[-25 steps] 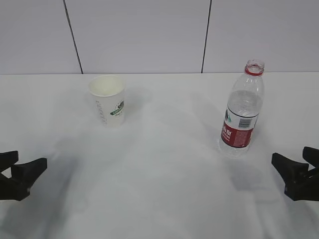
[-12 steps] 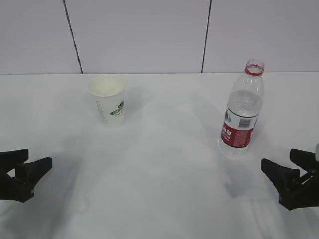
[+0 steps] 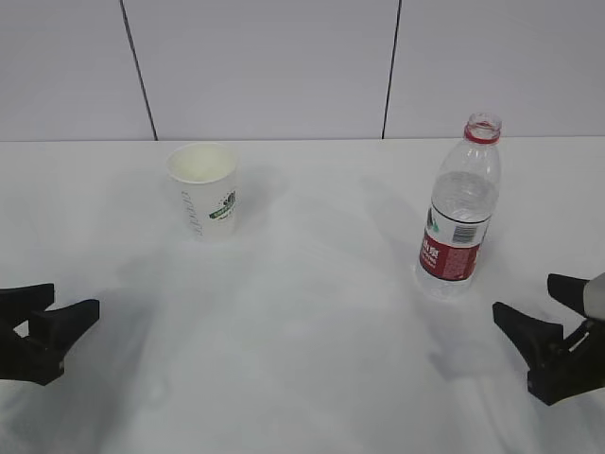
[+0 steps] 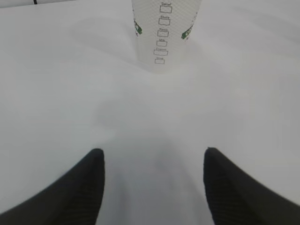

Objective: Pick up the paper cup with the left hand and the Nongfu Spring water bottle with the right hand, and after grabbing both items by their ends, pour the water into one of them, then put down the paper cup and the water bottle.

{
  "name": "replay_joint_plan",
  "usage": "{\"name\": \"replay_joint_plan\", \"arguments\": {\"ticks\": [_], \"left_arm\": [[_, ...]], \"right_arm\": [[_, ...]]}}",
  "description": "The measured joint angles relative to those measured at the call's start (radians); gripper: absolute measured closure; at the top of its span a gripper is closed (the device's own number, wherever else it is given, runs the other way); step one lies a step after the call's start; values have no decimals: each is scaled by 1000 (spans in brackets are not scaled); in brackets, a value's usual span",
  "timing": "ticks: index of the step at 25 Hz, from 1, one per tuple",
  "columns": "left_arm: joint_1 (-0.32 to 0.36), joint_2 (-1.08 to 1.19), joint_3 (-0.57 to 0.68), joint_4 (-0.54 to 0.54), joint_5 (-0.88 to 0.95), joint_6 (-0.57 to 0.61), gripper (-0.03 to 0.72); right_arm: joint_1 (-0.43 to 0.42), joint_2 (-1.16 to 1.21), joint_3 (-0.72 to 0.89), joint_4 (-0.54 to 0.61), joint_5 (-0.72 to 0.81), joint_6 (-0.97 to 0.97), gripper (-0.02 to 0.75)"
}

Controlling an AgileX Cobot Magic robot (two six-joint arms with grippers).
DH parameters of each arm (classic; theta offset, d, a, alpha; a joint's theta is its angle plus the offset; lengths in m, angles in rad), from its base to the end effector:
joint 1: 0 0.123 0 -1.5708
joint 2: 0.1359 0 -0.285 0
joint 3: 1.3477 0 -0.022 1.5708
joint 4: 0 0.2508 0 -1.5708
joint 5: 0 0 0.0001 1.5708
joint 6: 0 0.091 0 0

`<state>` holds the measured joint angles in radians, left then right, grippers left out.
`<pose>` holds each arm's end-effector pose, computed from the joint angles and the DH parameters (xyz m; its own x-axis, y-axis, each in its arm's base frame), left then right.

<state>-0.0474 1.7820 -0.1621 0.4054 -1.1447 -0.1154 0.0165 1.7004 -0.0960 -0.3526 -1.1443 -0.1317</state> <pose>0.2042 -0.0424 0.1064 -0.3849 0.0744 -0.9200 0.3955 0.9139 -0.0915 0.1893 0.0317 0.1152 -0.2863 -0.2696 -0.9194 -0.4013 0.9051 -0.1405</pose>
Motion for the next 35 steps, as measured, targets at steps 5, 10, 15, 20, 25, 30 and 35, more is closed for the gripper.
{"name": "replay_joint_plan", "arguments": {"ticks": [5,10,15,20,25,30,35], "left_arm": [[0,0,-30,36,0,0,200],[0,0,-70,28,0,0,200],[0,0,-80,24,0,0,191],[0,0,-80,45,0,0,87],[0,0,-80,47,0,0,15],[0,0,-80,47,0,0,10],[0,0,-80,47,0,0,11]], "right_arm": [[0,0,-15,-2,0,-8,184],[0,0,-38,2,0,42,184],[0,1,-55,5,0,62,140],[0,2,-105,5,24,89,89],[0,9,-173,0,78,100,85],[0,105,-214,-37,63,120,85],[0,212,-231,-42,13,132,85]]}}
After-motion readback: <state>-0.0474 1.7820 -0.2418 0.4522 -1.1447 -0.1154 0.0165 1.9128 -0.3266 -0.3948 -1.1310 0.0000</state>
